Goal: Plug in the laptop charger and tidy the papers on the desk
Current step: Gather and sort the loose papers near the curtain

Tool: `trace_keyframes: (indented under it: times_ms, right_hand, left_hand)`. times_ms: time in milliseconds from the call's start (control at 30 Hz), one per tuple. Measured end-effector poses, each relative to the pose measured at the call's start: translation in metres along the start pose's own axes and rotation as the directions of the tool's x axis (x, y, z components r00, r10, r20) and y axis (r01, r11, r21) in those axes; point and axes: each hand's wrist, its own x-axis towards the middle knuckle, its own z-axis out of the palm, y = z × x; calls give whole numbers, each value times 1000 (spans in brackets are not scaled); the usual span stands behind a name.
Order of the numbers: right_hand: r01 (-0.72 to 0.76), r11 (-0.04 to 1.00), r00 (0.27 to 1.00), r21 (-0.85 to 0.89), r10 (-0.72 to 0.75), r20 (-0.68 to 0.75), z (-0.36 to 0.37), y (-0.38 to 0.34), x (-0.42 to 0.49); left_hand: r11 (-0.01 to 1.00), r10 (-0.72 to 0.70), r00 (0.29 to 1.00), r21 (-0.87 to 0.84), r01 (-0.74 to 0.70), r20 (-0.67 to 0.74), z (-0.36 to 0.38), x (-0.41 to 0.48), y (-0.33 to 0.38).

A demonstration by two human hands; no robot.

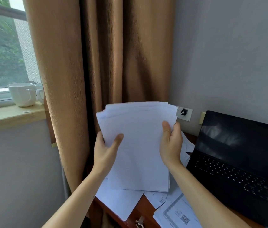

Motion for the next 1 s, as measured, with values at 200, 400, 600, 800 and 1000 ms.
trace_keyframes:
  times_ms: [200, 400, 600, 800, 1000]
  right_hand:
    - [-65, 998, 994, 24, 66, -86, -1, 0, 15]
    - [-158, 987, 985, 18, 159, -70, -4, 13, 24]
    - [-307, 951, 944, -41, 309, 115, -3, 25, 39]
    - [-418, 895, 796, -157, 444, 411, -14, 42, 14]
    - [-462, 828, 594, -319, 556, 581, -19, 73, -34]
  left_hand:
    - [968, -214, 952, 180, 176, 219, -25, -14, -25]
    - [954, -240, 914, 253, 160, 328, -39, -24, -32]
    - [939, -330, 924, 168, 300, 195, -48, -34, -35]
    - [860, -509, 841, 129, 493, 182, -71, -54, -38]
    - [805, -589, 801, 162, 570, 106, -90, -67, -55]
